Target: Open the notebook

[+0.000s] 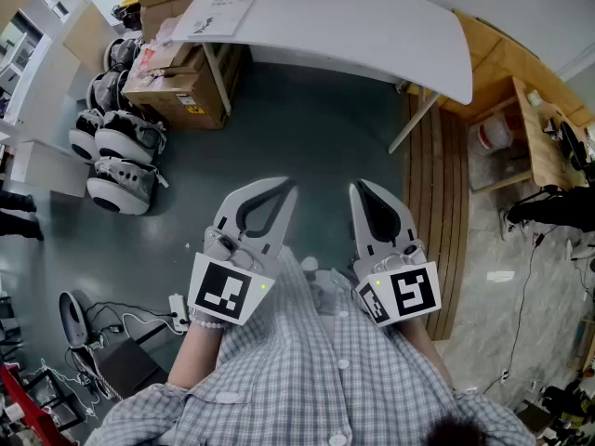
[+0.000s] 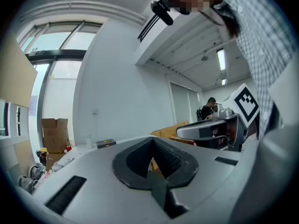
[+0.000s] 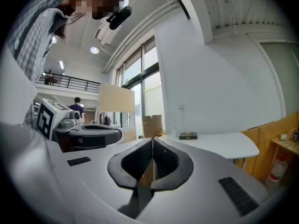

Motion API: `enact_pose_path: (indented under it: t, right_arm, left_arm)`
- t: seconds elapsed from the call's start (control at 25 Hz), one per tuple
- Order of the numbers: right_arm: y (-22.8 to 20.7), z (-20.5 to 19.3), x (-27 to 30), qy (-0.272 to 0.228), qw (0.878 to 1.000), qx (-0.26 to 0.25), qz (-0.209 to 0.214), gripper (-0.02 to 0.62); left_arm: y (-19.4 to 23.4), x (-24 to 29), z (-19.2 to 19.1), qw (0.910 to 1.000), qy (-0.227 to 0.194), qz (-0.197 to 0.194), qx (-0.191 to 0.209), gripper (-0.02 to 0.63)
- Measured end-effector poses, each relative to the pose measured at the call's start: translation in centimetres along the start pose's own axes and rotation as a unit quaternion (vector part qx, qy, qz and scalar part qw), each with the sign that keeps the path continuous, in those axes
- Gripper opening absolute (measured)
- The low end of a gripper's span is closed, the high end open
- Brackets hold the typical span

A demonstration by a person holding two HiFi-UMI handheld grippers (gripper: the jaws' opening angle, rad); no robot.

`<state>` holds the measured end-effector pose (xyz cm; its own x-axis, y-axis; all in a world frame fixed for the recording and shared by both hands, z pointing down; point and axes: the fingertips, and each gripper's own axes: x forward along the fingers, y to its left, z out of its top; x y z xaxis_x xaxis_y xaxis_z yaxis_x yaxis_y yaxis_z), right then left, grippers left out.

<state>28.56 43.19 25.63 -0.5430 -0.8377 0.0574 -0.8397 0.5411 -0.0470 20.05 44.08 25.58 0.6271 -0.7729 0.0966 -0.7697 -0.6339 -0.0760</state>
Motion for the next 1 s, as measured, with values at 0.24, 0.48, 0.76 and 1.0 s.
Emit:
enact_pose_path:
  t: [0.24, 0.48, 0.76, 1.0]
  right_arm:
    - [-0.1, -0.4, 0.4, 0.008, 1.000, 0.002, 0.000, 0.023]
    - [-0.4, -1.1, 1.7, 0.022, 1.000, 0.006, -0.007, 0.023]
    - [0.9, -0.6, 5.4, 0.022, 1.000, 0.010, -0.001, 0.023]
    - [2.4, -0.4, 8.2, 0.020, 1.000, 0.006, 0.000, 0.023]
  left_arm:
    - [0.3, 0.3, -0.1, 1.0000, 0.001, -0.004, -0.001, 0.009]
    - [1.5, 0.5, -0.3, 1.0000, 0.006, -0.001, 0.001, 0.008]
    - [5.6, -0.5, -0.6, 0.9996, 0.016, 0.017, -0.017, 0.009]
    - [9.0, -1.0, -0.5, 0.9996, 0.010, 0.018, -0.020, 0.008]
